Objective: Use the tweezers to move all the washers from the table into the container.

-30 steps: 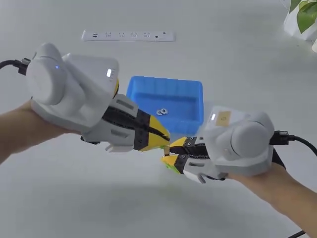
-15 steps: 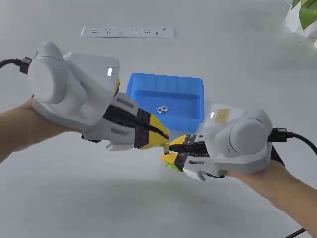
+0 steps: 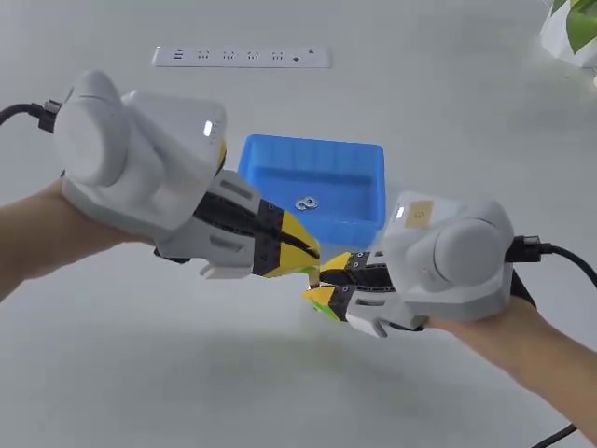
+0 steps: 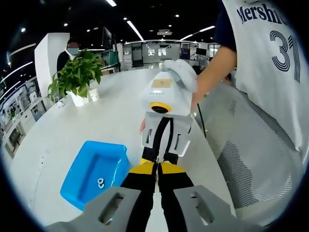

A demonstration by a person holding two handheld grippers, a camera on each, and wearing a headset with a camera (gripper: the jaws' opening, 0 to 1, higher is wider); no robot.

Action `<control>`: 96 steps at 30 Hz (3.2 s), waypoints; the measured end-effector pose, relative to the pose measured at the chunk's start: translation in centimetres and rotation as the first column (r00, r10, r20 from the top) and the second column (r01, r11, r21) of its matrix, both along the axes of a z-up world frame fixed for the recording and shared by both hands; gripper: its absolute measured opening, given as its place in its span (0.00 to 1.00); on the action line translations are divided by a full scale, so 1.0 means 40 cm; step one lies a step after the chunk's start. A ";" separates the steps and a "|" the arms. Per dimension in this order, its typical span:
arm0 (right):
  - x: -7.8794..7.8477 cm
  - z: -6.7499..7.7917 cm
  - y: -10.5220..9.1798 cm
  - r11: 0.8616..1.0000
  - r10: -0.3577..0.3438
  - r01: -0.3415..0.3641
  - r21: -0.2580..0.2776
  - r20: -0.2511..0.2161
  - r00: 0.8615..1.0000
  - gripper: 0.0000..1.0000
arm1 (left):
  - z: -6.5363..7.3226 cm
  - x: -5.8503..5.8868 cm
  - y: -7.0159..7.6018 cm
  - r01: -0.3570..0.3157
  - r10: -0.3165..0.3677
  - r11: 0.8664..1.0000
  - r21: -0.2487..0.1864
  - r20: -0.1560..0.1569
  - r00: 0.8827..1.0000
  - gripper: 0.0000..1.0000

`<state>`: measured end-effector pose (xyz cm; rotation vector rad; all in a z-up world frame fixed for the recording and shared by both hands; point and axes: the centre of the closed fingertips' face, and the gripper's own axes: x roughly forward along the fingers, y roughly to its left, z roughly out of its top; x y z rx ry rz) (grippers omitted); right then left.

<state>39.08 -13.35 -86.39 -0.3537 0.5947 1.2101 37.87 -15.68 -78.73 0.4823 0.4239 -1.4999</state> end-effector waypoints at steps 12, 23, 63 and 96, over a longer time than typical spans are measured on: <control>0.000 0.000 0.000 0.999 0.037 -0.037 -0.001 -0.005 0.999 0.12 | -0.001 0.006 -0.001 -0.001 0.001 1.000 0.000 -0.020 1.000 0.05; 0.000 0.003 0.002 0.999 0.046 -0.046 0.002 -0.004 0.999 0.12 | 0.002 0.006 0.000 0.008 -0.008 1.000 0.015 -0.010 1.000 0.05; 0.056 0.202 0.029 0.992 0.111 -0.117 0.034 0.161 0.981 0.11 | 0.197 0.050 0.030 0.010 -0.008 1.000 -0.010 0.177 0.984 0.05; 0.191 0.213 0.042 0.990 0.132 -0.140 0.025 0.201 0.971 0.11 | 0.204 0.180 0.025 0.004 -0.001 1.000 -0.014 0.213 0.977 0.05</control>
